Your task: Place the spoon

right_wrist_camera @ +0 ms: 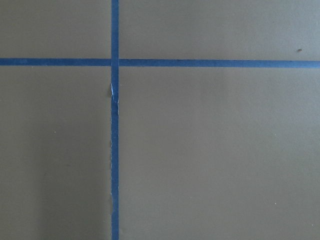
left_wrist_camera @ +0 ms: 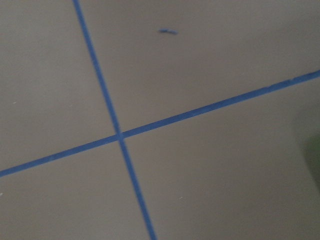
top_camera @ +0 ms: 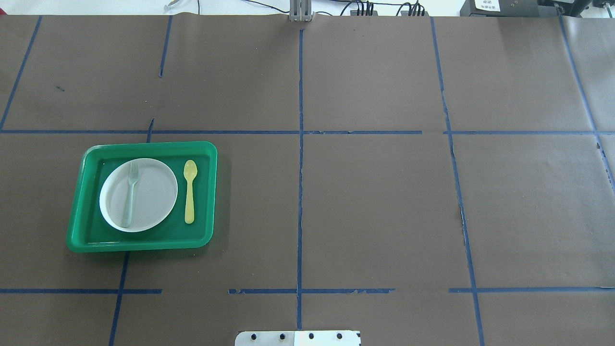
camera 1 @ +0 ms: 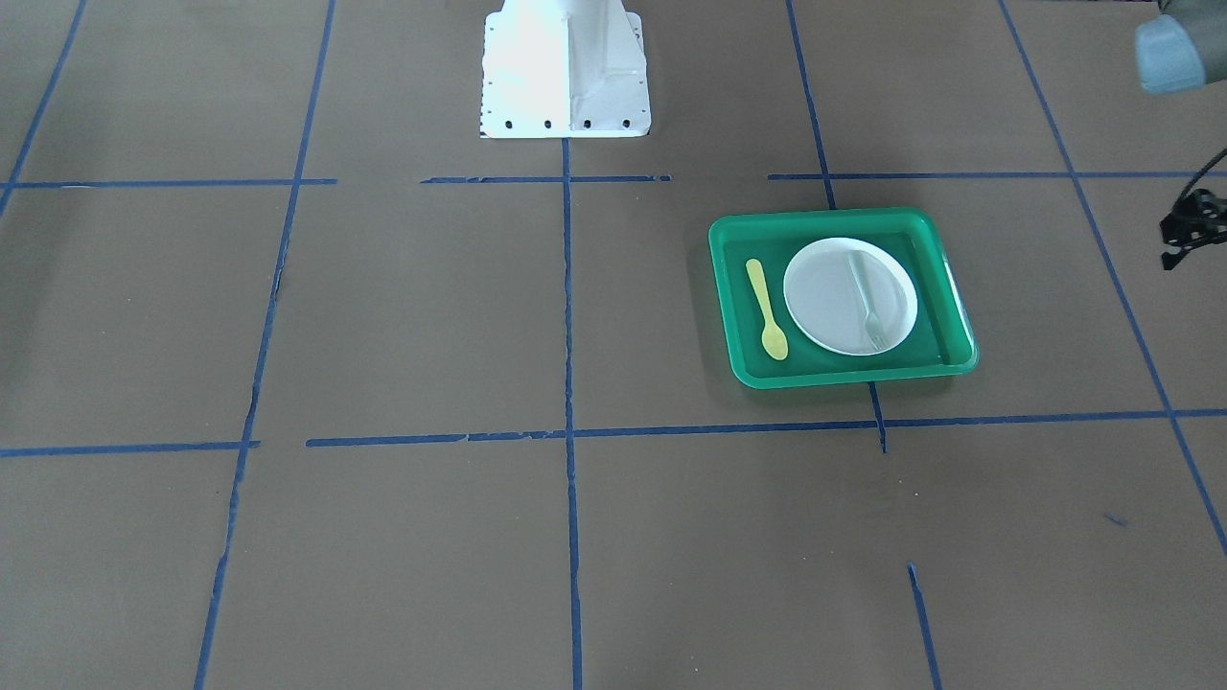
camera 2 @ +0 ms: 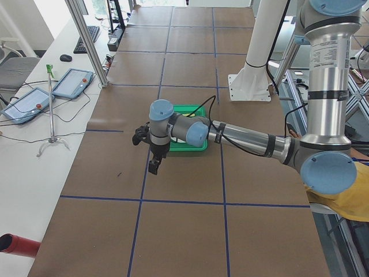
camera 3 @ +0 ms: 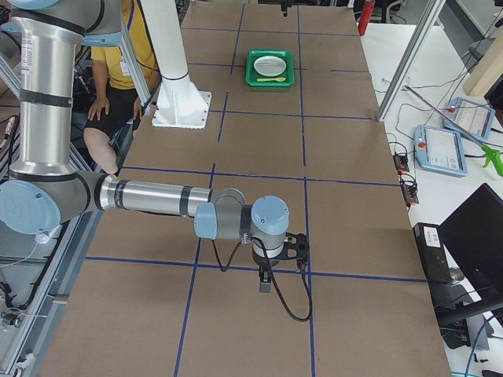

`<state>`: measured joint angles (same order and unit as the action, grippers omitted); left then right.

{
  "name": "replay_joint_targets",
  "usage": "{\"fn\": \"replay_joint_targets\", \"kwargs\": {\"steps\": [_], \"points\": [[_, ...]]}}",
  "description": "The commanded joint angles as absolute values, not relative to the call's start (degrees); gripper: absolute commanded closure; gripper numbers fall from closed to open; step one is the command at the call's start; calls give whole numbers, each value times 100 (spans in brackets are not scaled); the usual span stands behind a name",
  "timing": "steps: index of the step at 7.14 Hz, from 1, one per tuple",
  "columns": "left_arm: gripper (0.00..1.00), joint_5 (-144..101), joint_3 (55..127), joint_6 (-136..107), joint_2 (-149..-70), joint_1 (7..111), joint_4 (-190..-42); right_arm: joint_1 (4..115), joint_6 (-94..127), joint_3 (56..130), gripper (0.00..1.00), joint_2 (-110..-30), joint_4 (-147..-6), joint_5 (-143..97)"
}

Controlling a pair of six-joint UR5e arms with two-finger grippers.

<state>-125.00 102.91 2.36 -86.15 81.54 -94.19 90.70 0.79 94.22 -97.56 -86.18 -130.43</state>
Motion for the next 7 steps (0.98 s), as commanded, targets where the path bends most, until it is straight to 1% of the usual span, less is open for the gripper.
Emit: {"fn": "replay_joint_targets", "kwargs": {"steps": [1,2,3,7], "points": [[0,-12751,9906,1822,-8334,9077,-9009,9070,79,9422,0,-9756,-8622,-13043],[0,-13049,9905,1837,-7967,9088,-9044,9070,79,9422,0,-9756,-8622,-13043],[0,-13417,9914,1828,-7911,9140,-9044,9070,79,9422,0,-9756,-8622,-13043],[0,-13474,9906,1828,-8015,9308,-9070,9070,79,9422,0,-9756,-8622,-13043]]}}
